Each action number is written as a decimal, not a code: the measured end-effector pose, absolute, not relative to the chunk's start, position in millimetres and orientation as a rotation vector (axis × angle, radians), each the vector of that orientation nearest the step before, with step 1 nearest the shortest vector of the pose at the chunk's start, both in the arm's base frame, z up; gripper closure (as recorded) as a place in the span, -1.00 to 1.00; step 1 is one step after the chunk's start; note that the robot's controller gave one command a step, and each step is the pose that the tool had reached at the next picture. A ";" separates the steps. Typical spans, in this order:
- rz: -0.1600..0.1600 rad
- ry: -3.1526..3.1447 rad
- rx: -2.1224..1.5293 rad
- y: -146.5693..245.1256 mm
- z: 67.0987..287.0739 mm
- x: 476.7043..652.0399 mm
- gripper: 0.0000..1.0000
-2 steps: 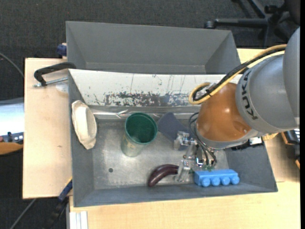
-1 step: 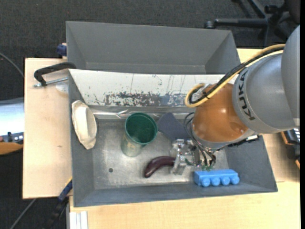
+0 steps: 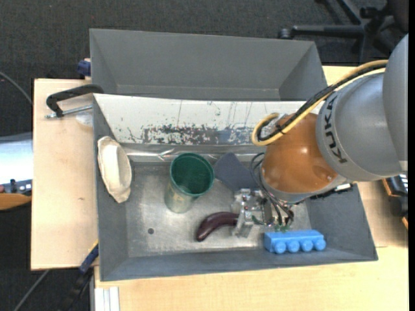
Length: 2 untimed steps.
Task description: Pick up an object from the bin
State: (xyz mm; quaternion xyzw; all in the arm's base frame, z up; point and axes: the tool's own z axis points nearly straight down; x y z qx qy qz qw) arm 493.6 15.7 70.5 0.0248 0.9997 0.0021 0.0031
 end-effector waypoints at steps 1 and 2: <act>0.007 3.136 0.078 15.8 75.6 492.7 1.00; 0.007 3.134 0.078 15.9 87.3 493.2 1.00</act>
Offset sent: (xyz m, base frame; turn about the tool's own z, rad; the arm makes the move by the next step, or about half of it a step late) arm 0.0000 0.0000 0.0062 0.0000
